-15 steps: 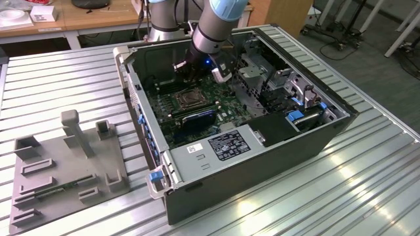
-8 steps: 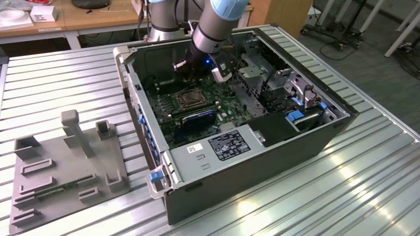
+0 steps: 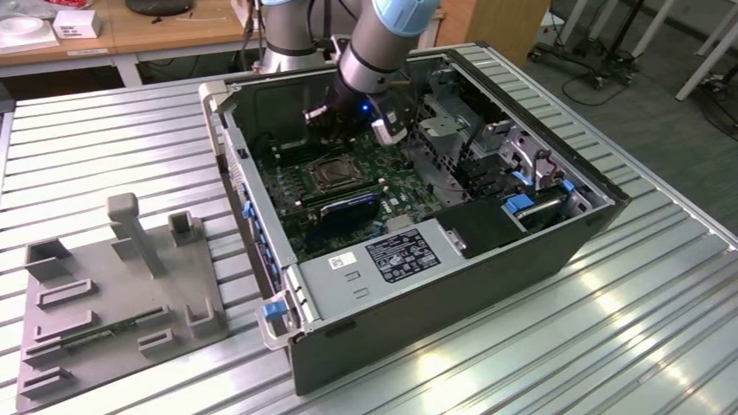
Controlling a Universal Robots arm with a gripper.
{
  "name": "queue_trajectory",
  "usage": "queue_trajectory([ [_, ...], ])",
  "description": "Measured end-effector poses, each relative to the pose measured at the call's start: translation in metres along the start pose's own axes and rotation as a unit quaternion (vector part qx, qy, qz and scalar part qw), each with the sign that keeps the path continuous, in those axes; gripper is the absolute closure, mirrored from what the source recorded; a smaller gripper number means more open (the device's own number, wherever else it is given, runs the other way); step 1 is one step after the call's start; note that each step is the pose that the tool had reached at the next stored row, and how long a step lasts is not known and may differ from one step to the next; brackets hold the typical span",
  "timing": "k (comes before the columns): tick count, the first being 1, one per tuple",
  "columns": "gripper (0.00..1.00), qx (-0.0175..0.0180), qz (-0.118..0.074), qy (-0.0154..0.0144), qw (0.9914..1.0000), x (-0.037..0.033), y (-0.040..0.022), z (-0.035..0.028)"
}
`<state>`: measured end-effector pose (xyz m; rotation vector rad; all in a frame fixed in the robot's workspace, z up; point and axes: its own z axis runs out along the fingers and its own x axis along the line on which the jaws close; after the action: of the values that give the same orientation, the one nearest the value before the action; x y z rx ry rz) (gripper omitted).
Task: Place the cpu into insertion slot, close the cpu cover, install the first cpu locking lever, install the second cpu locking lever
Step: 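Install the first cpu locking lever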
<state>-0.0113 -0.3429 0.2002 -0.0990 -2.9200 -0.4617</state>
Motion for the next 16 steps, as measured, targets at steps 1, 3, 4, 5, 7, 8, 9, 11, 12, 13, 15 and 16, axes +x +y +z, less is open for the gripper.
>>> queue_trajectory([
  [1, 0.89, 0.0001, 0.001, 0.0038, 0.99999, -0.0004, 0.0001, -0.0003],
  [3, 0.89, 0.0005, 0.003, 0.0088, 0.99996, -0.0010, 0.0002, -0.0006],
  [4, 0.89, 0.0005, 0.003, 0.0089, 0.99996, -0.0011, 0.0002, -0.0007],
  [5, 0.89, 0.0005, 0.003, 0.0089, 0.99996, -0.0011, 0.0002, -0.0006],
  [7, 0.89, 0.0005, 0.003, 0.0093, 0.99995, -0.0014, 0.0003, -0.0007],
  [8, 0.89, 0.0005, 0.003, 0.0105, 0.99994, -0.0021, 0.0003, -0.0008],
  [9, 0.89, 0.0005, 0.004, 0.0122, 0.99992, -0.0029, 0.0005, -0.0010],
  [11, 0.89, 0.0006, 0.005, 0.0164, 0.99985, -0.0046, 0.0007, -0.0015],
  [12, 0.89, 0.0007, 0.006, 0.0185, 0.99981, -0.0053, 0.0008, -0.0018],
  [13, 0.89, 0.0008, 0.007, 0.0206, 0.99976, -0.0061, 0.0009, -0.0020],
  [15, 0.89, 0.0010, 0.008, 0.0243, 0.99967, -0.0079, 0.0011, -0.0024],
  [16, 0.89, 0.0011, 0.009, 0.0257, 0.99963, -0.0091, 0.0013, -0.0026],
])
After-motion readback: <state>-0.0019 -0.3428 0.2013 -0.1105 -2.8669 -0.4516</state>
